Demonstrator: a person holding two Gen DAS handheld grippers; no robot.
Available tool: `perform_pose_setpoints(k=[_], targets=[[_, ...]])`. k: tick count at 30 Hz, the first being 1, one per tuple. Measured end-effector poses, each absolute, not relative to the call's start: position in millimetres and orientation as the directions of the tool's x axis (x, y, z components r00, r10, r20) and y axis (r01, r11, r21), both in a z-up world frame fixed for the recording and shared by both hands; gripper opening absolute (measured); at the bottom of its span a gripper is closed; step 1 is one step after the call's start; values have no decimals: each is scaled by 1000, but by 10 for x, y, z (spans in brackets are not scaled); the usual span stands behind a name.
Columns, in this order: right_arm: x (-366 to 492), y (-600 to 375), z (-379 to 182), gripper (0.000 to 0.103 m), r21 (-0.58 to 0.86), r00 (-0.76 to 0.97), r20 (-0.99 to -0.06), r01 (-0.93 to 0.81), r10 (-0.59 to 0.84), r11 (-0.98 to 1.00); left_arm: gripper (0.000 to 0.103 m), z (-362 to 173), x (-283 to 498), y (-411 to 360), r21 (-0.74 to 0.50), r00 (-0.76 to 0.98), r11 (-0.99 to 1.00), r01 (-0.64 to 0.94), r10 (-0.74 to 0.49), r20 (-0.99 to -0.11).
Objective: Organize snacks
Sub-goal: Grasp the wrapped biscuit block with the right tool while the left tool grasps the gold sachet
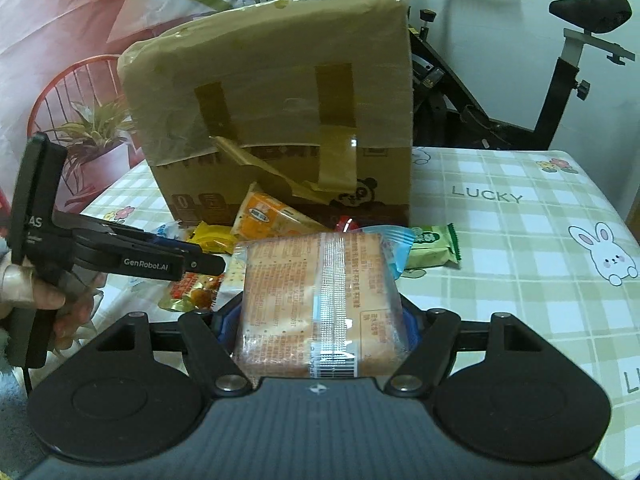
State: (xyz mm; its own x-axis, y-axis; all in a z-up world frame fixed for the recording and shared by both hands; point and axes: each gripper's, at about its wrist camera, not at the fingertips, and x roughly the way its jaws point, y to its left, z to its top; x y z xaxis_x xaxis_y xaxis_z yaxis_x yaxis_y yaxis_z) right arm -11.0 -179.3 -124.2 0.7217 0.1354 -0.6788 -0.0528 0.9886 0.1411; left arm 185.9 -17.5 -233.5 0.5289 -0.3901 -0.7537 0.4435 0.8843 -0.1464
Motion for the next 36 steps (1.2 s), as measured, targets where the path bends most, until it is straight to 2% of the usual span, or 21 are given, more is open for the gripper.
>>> perform_pose_setpoints(k=[9, 15, 20, 26, 29, 31, 33, 36], targets=[[-115, -1819, -1236, 74, 150, 726, -673, -52, 141, 987, 41, -2367, 1652, 4, -189, 492, 866, 463, -429, -758], [-121, -1785, -1256, 74, 153, 724, -673, -62, 150, 986, 50, -2375, 1274, 127, -232, 485, 855, 463, -464, -741], [-118, -1757, -1264, 74, 157, 722, -674, -69, 158, 985, 64, -2367, 1062, -11, -123, 516, 849, 514, -421, -746], [-141, -1737, -1251, 74, 156, 725, -669, -76, 162, 985, 67, -2424, 1090, -196, 18, 563, 833, 553, -357, -745], [-150, -1757, -1261, 74, 160, 724, -672, -66, 157, 985, 69, -2430, 1119, -176, 7, 572, 847, 532, -354, -740], [-151, -1767, -1265, 74, 161, 724, -672, -62, 156, 985, 69, -2448, 1117, -206, 9, 579, 849, 528, -353, -735], [-148, -1774, -1270, 74, 163, 722, -673, -64, 158, 985, 52, -2446, 1099, -202, 11, 592, 854, 520, -351, -725], [-150, -1768, -1274, 74, 165, 722, -672, -70, 164, 984, 47, -2420, 1080, -129, -27, 593, 868, 496, -361, -720]])
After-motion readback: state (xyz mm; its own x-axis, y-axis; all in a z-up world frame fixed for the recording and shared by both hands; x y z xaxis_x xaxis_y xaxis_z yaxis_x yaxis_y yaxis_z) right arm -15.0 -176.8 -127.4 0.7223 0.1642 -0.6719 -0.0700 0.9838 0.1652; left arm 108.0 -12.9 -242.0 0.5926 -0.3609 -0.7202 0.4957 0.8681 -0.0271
